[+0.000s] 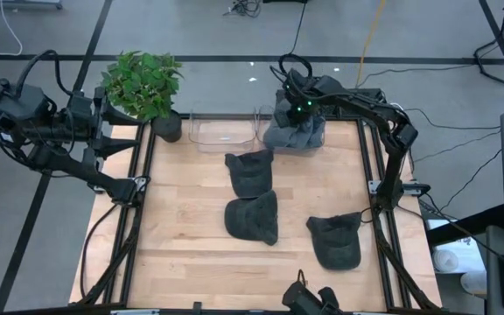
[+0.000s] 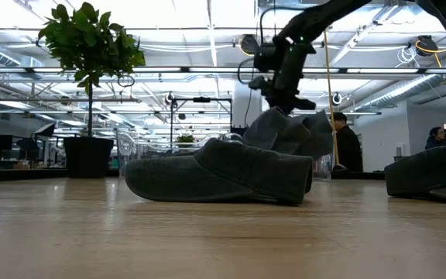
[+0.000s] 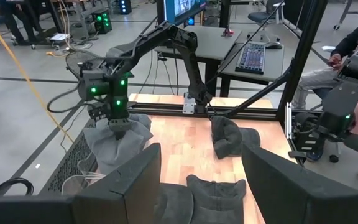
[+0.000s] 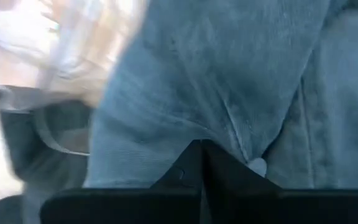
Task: Pick & Place hat
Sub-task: Put the blue cap into the right transparent bin, then put the bottom right black cap into the left transparent bin
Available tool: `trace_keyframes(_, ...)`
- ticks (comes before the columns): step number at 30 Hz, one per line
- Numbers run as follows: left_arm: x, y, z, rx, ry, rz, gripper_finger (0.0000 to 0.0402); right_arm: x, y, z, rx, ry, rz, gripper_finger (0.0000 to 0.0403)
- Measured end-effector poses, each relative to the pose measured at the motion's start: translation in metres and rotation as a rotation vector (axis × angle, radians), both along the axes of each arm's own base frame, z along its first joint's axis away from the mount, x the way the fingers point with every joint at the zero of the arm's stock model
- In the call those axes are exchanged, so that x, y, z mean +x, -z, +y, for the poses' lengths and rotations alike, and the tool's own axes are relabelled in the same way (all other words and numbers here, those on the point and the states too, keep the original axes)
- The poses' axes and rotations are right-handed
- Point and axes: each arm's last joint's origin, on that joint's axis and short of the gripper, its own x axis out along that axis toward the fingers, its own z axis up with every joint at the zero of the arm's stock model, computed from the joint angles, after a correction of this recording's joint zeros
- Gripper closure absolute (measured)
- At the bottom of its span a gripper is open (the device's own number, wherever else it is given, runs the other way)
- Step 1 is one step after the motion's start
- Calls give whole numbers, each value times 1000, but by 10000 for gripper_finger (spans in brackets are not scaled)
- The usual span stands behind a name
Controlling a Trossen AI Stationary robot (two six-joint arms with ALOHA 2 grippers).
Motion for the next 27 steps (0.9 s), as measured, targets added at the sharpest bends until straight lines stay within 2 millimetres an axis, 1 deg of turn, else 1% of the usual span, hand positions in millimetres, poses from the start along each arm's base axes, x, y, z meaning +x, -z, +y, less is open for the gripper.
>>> trace_keyframes(3, 0, 0, 0, -10, -3, -1, 167, -4, 15, 1, 40, 17, 38, 403)
trace_keyframes(5, 0, 0, 0, -12, -3, -1, 167, -5, 17, 1, 38, 10, 39, 403)
trace_keyframes(9, 0, 0, 0, -13, -4, -1, 167, -2, 16, 0, 14, 10, 10, 403)
trace_keyframes(14, 0, 0, 0, -49, -14, -4, 167, -5, 3, 2, -21, 6, -28, 403)
trace_keyframes(16, 0, 0, 0, -55, -14, -2, 167, -10, -11, 6, -72, -27, -51, 403)
trace_keyframes(18, 0, 1, 0, -54, -15, 5, 167, -13, -34, 12, -160, -59, -123, 403)
trace_keyframes(20, 0, 1, 0, -53, -14, 8, 167, -21, -54, 21, -207, -93, -177, 403)
trace_keyframes(24, 4, 2, -1, -50, -17, 21, 167, -32, -85, 47, -272, -173, -236, 403)
trace_keyframes(27, 8, 2, -2, -48, -18, 30, 167, -39, -103, 71, -286, -223, -267, 403)
